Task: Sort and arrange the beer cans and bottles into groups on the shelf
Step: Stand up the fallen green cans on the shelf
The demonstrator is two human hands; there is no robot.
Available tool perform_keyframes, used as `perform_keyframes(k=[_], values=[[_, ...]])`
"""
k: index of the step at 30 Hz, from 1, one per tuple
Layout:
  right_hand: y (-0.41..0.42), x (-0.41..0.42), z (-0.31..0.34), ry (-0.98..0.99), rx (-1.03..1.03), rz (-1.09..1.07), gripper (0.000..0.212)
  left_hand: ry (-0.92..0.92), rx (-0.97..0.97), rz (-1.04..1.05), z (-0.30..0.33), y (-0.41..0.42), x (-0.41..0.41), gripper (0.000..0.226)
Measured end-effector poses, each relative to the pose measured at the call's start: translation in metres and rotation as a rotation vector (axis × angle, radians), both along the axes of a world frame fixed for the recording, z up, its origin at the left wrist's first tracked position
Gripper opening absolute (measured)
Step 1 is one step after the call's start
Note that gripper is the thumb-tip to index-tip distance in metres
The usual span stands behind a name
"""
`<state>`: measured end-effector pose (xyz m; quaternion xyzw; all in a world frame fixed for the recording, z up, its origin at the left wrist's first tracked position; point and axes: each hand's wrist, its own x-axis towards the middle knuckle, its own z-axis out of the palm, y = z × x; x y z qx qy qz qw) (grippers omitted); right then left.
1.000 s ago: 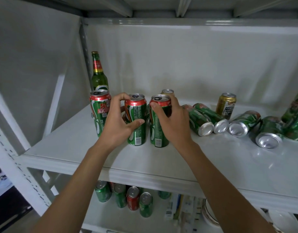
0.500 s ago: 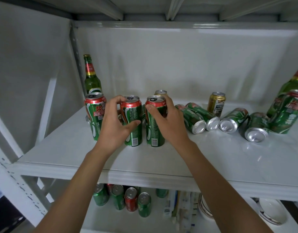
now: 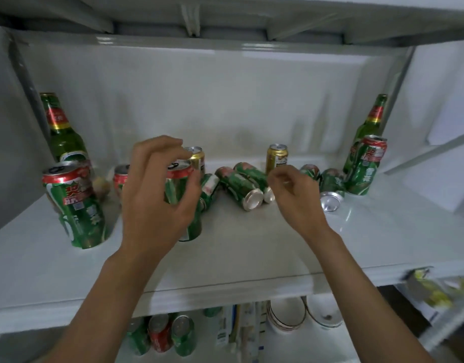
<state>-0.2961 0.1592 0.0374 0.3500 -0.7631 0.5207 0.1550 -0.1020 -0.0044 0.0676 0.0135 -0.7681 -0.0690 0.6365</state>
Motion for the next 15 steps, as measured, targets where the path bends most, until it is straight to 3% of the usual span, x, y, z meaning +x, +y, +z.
perform_keyframes(k=[5, 10, 13, 15], values=[[0.063, -0.058, -0.004, 0.019, -0.004, -0.061, 0.014, -0.11, 0.02, -0.101, -0.008, 0.048, -0.052, 0.021], [0.115, -0.112, -0.008, -0.016, 0.08, -0.077, 0.016, -0.197, 0.163, -0.147, -0.031, 0.085, -0.123, 0.023], [0.131, -0.142, -0.012, -0.153, 0.174, -0.101, 0.012, -0.281, 0.289, -0.153, -0.041, 0.101, -0.167, 0.022], [0.134, -0.157, -0.009, -0.264, 0.299, -0.14, 0.024, -0.381, 0.378, -0.166, -0.043, 0.108, -0.192, 0.023]])
